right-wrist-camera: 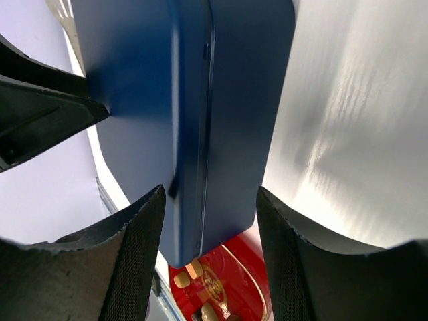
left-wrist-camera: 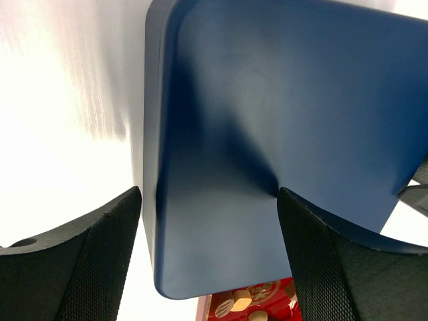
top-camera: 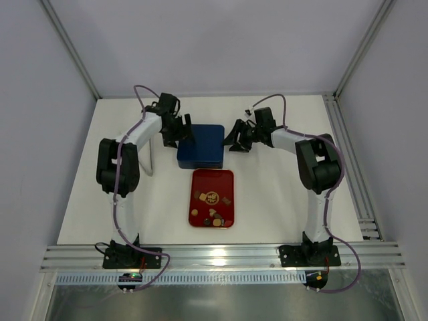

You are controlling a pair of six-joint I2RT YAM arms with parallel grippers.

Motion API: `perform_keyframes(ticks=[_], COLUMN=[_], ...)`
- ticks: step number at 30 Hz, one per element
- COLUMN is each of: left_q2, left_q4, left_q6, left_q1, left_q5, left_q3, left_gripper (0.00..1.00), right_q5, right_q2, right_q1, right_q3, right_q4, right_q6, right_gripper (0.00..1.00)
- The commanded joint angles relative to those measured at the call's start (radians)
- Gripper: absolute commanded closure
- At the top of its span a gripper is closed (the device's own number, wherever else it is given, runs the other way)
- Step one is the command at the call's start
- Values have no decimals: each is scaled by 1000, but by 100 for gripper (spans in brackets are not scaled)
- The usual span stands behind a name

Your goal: Pack the chocolate

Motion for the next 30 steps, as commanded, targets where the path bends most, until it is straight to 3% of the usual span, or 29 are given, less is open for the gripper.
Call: perform_keyframes(ticks=[1, 16, 21, 30], left_q2=[11, 90, 100, 108], left_q4=[-44, -129, -135, -127], left_q6=[16, 4, 0, -8], left_q1=[-8, -51, -59, -60], left_q5=[-46, -149, -172, -189], left_q3=[44, 87, 70, 27], left_gripper=[20, 20, 20, 21], right_q5=[53, 128, 140, 187], right_q2=[-55, -54, -48, -51], right_q1=[31, 47, 47, 52], right_q3=[40, -76, -112, -183], right_q4=[-51, -48, -32, -28], right_q6=[-64, -59, -50, -59], right_gripper=[41, 51, 62, 65])
